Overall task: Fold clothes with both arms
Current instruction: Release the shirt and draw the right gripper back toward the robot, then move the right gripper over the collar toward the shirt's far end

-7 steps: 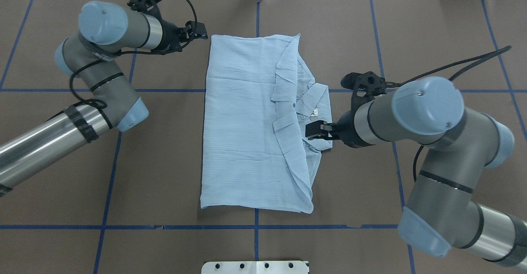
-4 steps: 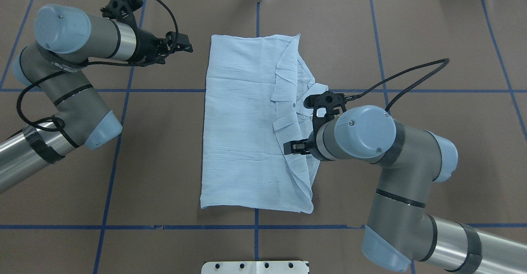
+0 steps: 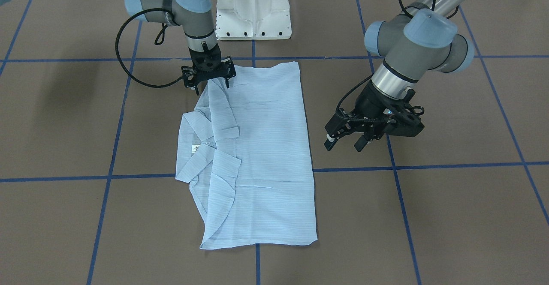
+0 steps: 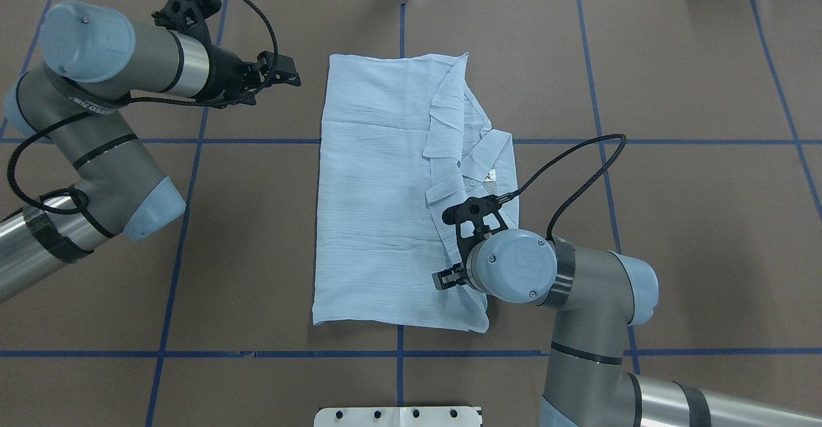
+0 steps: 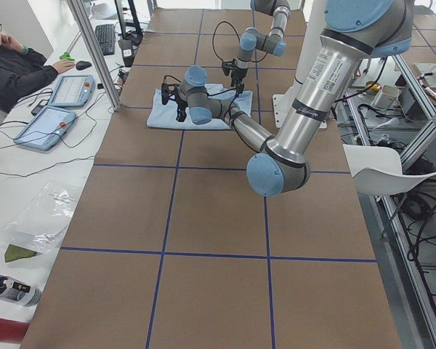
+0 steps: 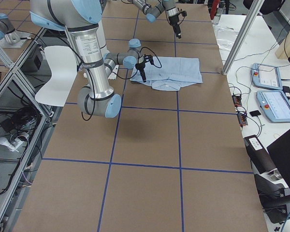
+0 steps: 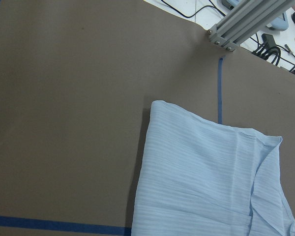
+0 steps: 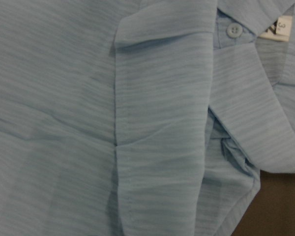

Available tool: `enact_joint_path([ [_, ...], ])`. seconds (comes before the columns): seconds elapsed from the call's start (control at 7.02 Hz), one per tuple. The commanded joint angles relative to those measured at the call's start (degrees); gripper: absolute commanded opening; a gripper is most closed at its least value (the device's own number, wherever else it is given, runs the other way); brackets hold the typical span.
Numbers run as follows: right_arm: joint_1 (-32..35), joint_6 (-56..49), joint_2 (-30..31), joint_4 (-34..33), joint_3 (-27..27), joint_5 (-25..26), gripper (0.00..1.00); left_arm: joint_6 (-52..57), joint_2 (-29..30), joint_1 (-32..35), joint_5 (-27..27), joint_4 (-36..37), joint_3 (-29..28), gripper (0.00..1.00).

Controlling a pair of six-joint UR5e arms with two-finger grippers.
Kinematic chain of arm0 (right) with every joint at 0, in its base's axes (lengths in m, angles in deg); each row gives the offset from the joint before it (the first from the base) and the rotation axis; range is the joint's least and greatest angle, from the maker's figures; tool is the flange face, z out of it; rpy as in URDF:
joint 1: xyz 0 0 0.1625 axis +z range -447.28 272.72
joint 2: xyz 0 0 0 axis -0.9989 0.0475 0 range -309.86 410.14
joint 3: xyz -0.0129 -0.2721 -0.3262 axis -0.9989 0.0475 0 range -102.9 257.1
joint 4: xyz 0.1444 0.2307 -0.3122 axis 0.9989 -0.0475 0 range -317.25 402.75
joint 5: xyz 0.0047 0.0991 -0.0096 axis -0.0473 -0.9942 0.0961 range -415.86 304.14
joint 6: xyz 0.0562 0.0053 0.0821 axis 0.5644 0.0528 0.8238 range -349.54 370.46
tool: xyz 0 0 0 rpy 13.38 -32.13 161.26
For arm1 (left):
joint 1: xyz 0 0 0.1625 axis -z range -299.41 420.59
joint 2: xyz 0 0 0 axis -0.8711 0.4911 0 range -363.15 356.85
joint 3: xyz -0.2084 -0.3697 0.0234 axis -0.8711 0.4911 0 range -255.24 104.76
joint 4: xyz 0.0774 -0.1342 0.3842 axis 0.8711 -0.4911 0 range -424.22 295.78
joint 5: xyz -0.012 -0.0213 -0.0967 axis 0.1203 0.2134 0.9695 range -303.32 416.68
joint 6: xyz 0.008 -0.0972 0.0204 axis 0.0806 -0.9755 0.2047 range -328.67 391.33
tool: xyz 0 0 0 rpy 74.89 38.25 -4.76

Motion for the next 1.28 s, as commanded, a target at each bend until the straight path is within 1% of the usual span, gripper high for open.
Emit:
enact_joint_path([
  [0.0, -0.45, -0.05, -0.09, -1.03, 0.71, 0.20, 1.00, -0.07, 0.08, -0.10, -0.04, 0.01, -0.40, 1.00],
  [0.43, 0.68, -1.54, 0.00, -4.28, 0.63, 0.11, 1.00, -0.16, 0.17, -0.19, -0.04, 0.01, -0.57, 1.00],
  [0.71, 3.40, -4.07, 0.44, -7.00, -0.33, -0.50, 1.00, -0.33, 0.26, -0.36, 0.04, 0.01, -0.57, 1.00],
  [0.85, 4.98, -6.44, 1.40, -8.84, -1.38, -0.59, 1.00, -0.33, 0.44, -0.54, 0.04, 0.01, -0.66, 1.00],
  [1.0, 5.43, -6.99, 4.54, -9.29, -2.70, -0.42, 1.00, -0.42, 0.70, -0.62, 0.04, 0.10, -0.66, 1.00],
  [1.14, 5.96, -7.08, 6.40, -9.30, -3.06, -0.33, 1.00, -0.42, 0.79, -0.63, 0.04, 0.10, -0.57, 1.00],
])
